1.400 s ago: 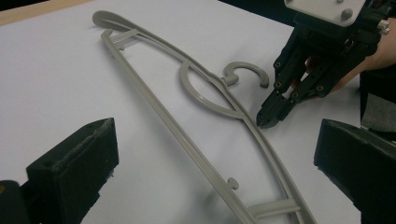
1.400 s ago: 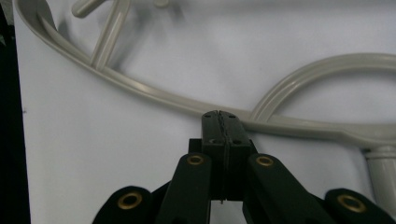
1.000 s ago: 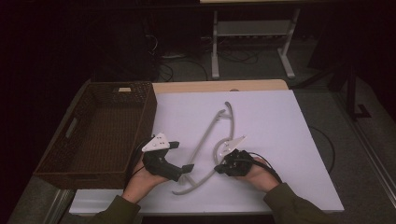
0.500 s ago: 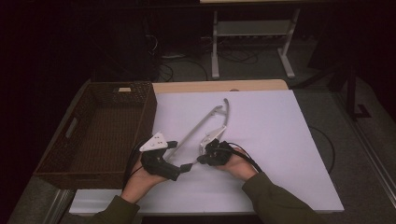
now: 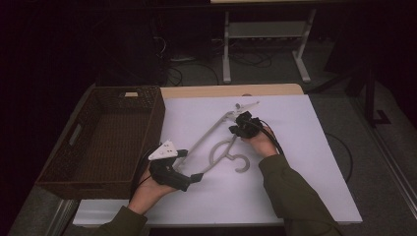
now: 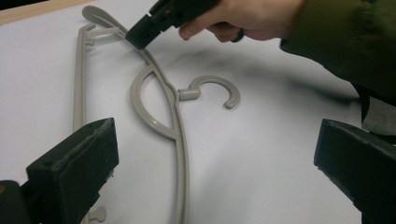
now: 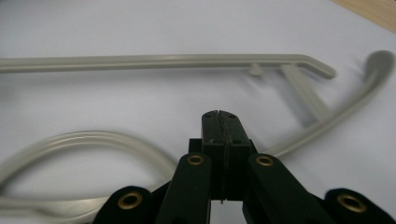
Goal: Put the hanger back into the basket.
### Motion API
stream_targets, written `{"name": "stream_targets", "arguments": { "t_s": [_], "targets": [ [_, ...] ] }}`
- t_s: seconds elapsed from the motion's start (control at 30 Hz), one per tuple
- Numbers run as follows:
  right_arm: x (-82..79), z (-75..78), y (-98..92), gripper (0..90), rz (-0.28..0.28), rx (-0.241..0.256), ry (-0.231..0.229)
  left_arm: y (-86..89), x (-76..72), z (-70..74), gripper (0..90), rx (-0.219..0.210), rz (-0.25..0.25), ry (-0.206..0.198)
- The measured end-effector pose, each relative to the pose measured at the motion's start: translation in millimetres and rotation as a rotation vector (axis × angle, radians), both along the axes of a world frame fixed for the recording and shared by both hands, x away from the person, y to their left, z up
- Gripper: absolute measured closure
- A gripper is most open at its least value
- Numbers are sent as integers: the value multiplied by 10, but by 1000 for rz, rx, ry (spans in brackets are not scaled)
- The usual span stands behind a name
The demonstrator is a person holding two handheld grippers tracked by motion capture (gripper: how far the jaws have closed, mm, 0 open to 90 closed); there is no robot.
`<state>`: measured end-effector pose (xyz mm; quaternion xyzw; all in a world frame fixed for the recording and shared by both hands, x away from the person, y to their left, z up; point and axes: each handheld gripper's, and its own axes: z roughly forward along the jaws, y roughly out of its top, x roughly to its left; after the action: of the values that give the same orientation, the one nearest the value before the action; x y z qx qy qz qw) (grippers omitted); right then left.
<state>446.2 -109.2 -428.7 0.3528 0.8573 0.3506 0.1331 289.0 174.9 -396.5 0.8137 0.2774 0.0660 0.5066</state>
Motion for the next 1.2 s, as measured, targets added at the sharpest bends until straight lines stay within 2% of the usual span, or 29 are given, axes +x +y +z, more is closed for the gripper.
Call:
{"name": "stream_targets", "arguments": {
  "t_s": [0.23,0.5,0.63,0.67,0.73,0.9,0.93,0.97,1.07,1.13,1.2],
  "targets": [
    [129,-96,-24,895,-6,-21,17,7,4,-3,0,7,-2,1],
    [54,-89,-85,895,-5,-51,26,11,-2,-16,0,9,1,0],
    [-72,-81,-241,895,-9,-60,29,10,-6,-22,0,13,1,2],
    [-162,-78,-318,895,-18,-59,39,4,-7,-24,0,11,2,5],
    [-212,-81,-352,895,-15,-59,43,0,-5,-24,0,18,-3,2],
    [-463,-60,-481,895,1,-98,61,-12,-12,-32,0,23,-7,3],
    [-559,-58,-529,896,1,-104,71,-11,-15,-31,0,24,-8,2],
    [-559,-58,-529,896,1,-104,71,-12,-17,-32,0,20,-6,1],
    [-731,-48,-628,896,-5,-107,91,-8,-19,-28,0,17,-4,0],
    [-765,-46,-649,896,-4,-110,90,-12,-23,-29,0,16,-5,0],
    [-827,-49,-691,895,-4,-103,90,-10,-21,-29,0,27,-13,-4]
  ]
}}
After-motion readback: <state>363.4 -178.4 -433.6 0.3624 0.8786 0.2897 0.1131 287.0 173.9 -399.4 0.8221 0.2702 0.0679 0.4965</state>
